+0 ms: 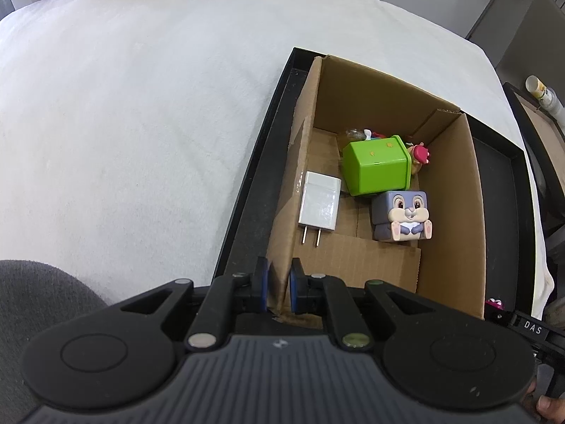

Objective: Organize rigid objects
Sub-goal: 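Lift the pink figure with the right gripper and carry it over the box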

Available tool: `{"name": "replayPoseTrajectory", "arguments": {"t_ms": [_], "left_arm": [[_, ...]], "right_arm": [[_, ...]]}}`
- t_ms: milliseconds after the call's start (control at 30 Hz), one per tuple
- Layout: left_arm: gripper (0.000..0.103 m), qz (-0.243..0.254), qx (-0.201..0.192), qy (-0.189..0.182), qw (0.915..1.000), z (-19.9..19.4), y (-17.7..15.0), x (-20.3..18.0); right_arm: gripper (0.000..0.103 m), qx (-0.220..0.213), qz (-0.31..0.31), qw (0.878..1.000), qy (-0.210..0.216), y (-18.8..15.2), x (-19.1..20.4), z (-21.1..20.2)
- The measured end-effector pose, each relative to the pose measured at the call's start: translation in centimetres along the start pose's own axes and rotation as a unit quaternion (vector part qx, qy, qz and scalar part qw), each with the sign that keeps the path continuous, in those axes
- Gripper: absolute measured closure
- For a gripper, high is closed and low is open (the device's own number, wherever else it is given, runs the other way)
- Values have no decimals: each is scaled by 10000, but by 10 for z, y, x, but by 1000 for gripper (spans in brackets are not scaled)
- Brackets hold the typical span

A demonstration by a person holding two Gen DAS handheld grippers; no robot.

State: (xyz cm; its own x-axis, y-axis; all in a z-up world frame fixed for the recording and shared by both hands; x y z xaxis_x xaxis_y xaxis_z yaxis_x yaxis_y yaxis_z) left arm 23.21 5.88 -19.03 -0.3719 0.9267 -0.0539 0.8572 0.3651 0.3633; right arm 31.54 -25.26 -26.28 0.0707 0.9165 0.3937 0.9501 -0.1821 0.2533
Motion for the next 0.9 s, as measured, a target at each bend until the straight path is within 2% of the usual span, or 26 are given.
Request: {"name": "replayPoseTrajectory", "arguments": {"t_ms": [233, 900], "left_arm": [[92, -84, -27, -86, 9999, -1, -2, 4], [91, -203, -108, -298, 9993, -4, -3, 14]], "right_arm": [[60, -122, -91, 9999, -75, 0, 2, -17], [60, -782, -1060, 9913, -34, -5, 94, -70]]}}
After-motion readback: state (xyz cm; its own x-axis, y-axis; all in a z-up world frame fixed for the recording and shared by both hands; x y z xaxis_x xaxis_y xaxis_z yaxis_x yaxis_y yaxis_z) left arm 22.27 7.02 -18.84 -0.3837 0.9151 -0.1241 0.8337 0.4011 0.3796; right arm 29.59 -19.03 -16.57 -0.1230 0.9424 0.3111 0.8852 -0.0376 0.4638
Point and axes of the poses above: each gripper's, at about its wrist camera, not at the fingertips, and z roughly the way its jaws point, x to its left, y to its top, the point moved 1 cm from there along z, roughly the way its jaws point, and after that the axes turned 9 degrees about z, right-handed, at the moved point
